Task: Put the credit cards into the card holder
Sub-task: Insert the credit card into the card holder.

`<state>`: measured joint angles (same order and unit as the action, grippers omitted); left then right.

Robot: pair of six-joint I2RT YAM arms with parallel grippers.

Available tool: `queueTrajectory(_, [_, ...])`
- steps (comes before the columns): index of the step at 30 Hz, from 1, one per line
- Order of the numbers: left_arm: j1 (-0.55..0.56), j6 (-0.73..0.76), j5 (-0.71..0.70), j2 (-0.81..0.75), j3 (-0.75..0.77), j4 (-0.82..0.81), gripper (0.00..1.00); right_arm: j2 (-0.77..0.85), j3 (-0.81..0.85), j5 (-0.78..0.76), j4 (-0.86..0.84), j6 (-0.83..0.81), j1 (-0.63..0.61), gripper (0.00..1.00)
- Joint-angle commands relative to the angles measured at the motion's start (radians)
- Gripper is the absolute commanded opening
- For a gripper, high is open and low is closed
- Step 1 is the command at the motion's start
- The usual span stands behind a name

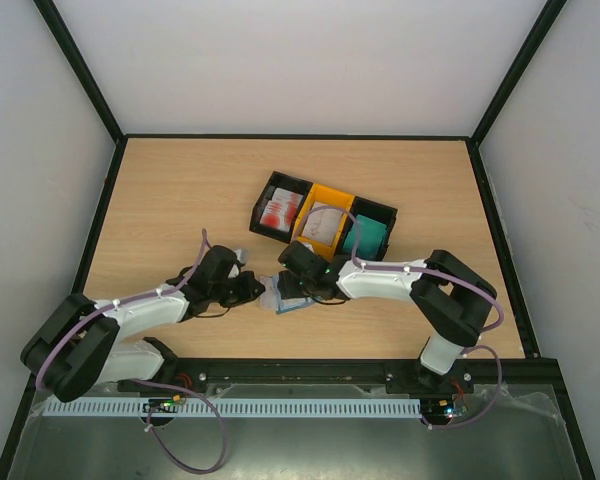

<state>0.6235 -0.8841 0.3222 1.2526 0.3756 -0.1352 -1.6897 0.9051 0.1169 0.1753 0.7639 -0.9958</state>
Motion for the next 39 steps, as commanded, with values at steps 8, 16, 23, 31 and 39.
queueTrajectory(8, [0.004, 0.033, 0.000, 0.033, 0.012, 0.072, 0.03, -0.015, 0.049, 0.036, 0.036, -0.070, -0.010, 0.61])
queueTrajectory(16, [0.004, 0.037, -0.003, 0.024, 0.016, 0.087, 0.02, 0.022, 0.052, -0.063, 0.065, -0.051, -0.011, 0.61])
queueTrajectory(23, [0.004, 0.036, -0.060, -0.070, 0.052, 0.177, 0.03, 0.061, 0.070, -0.214, 0.213, -0.048, -0.011, 0.55])
queueTrajectory(31, [0.004, 0.005, -0.036, -0.126, 0.035, 0.143, 0.03, 0.017, 0.126, -0.187, 0.274, -0.099, -0.055, 0.46])
queueTrajectory(39, [0.004, -0.030, 0.012, -0.111, -0.003, 0.032, 0.03, -0.046, 0.177, -0.226, 0.310, -0.096, -0.095, 0.37])
